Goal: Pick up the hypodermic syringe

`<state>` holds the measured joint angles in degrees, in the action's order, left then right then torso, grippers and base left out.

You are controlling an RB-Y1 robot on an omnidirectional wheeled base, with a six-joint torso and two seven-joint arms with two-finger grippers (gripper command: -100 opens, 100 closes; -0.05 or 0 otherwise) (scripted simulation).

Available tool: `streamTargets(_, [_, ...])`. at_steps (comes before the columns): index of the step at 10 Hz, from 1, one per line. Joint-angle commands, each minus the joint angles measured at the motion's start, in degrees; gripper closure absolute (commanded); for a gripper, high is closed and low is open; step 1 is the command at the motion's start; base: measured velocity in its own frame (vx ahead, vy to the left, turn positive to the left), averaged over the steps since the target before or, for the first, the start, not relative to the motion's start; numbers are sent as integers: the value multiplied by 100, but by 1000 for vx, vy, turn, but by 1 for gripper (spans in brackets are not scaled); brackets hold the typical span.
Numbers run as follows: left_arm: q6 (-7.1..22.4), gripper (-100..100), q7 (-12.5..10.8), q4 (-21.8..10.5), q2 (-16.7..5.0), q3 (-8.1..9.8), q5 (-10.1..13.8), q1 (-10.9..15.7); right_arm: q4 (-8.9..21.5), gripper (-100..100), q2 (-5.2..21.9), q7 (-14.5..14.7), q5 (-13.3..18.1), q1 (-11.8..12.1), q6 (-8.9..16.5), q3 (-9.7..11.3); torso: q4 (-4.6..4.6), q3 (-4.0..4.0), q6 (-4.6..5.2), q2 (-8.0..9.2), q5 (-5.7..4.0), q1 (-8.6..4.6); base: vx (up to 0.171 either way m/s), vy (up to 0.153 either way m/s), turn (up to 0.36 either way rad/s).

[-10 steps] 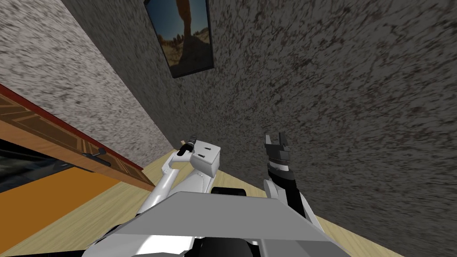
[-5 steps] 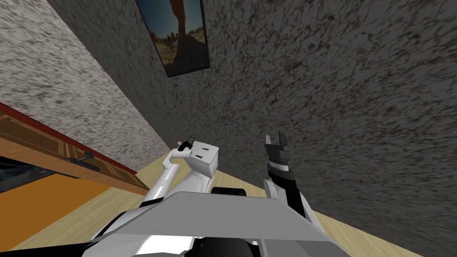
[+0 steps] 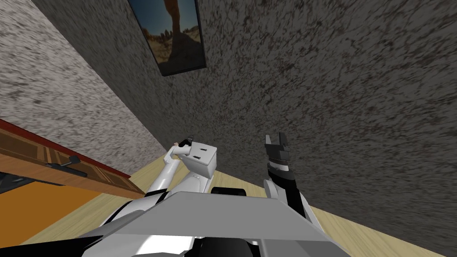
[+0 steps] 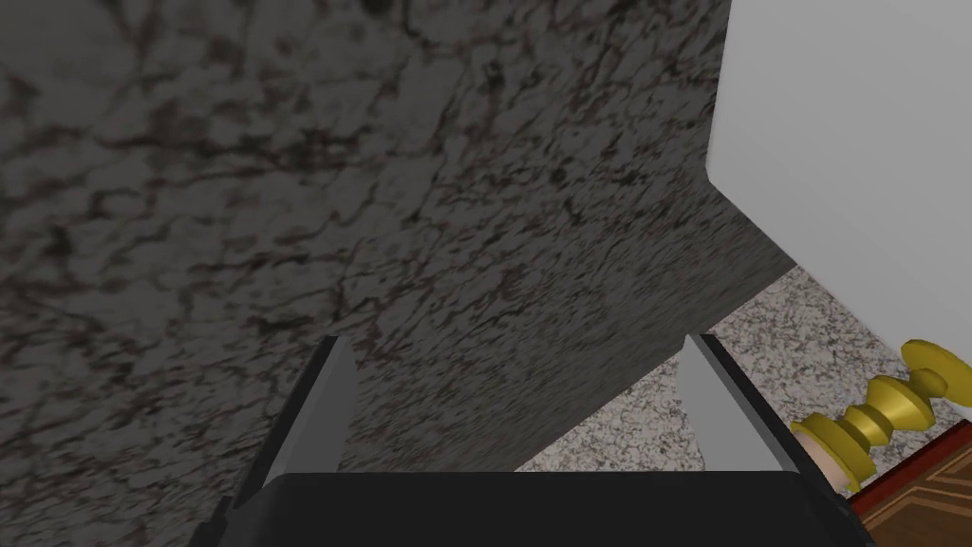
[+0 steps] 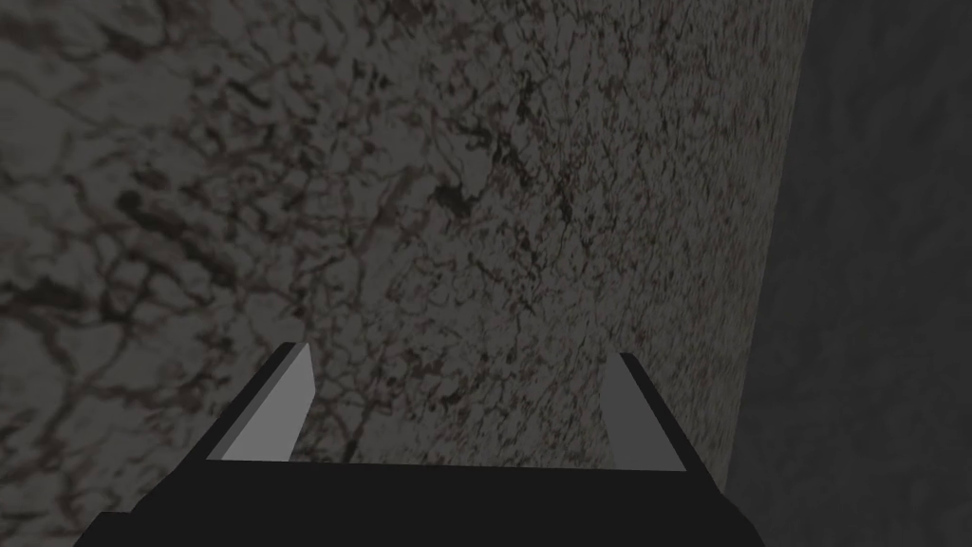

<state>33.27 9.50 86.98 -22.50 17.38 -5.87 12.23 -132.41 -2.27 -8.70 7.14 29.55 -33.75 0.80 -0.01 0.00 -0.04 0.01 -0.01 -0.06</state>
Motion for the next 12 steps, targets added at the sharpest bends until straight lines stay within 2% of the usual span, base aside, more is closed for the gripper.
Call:
streamTargets(1, [286, -100, 130, -286, -63, 98, -42, 245, 0, 0, 0, 0, 0, 0, 0, 0, 0, 0, 0, 0, 0, 0, -4, -19, -76])
streamTargets(2, [432, -100, 130, -348, -63, 98, -42, 245, 0, 0, 0, 0, 0, 0, 0, 0, 0, 0, 2, 0, -1, -2, -3, -16, -50])
streamTargets(3, [615, -100, 244, -540, -136, 183, -58, 456, 0, 0, 0, 0, 0, 0, 0, 0, 0, 1, -1, 1, 0, -1, -1, -21, -93])
streamTargets(4, [742, -100, 244, -621, -136, 183, -58, 456, 0, 0, 0, 0, 0, 0, 0, 0, 0, 0, 2, -1, -1, -2, 0, -14, -43])
streamTargets(5, [903, -100, 356, -869, -207, 266, -74, 666, 0, 0, 0, 0, 0, 0, 0, 0, 0, 0, -1, 0, 0, 0, -5, -21, -79])
streamTargets(6, [1086, -100, 356, -899, -207, 266, -74, 666, 0, 0, 0, 0, 0, 0, 0, 0, 0, 1, 2, 1, -1, -3, -3, -16, -45])
streamTargets(7, [1238, -100, 468, -1140, -277, 349, -89, 875, 0, 0, 0, 0, 0, 0, 0, 0, 0, 0, -1, 1, 0, -1, -1, -20, -81])
streamTargets(8, [1402, -100, 468, -1180, -277, 349, -89, 875, 0, 0, 0, 0, 0, 0, 0, 0, 0, 0, 2, 0, -1, -3, -1, -15, -46])
streamTargets(9, [1616, -100, 578, -1318, -345, 429, -104, 1081, 0, 0, 0, 0, 0, 0, 0, 0, 0, 1, -1, 1, 0, -1, -4, -17, -82])
streamTargets(10, [1726, -100, 578, -1465, -345, 429, -104, 1081, 0, 0, 0, 0, 0, 0, 0, 0, 1, 1, 1, 1, -1, -2, -2, -13, -45])
streamTargets(11, [1857, -100, 687, -1754, -410, 508, -118, 1284, 0, 0, 0, 0, 0, 0, 0, 0, -1, 0, -1, 1, 1, 0, -3, -20, -69])
streamTargets(12, [1993, -100, 687, -1754, -410, 508, -118, 1284, 0, 0, 0, 0, 0, 0, 0, 0, 0, 1, 0, 1, 0, -2, -2, -15, -42])
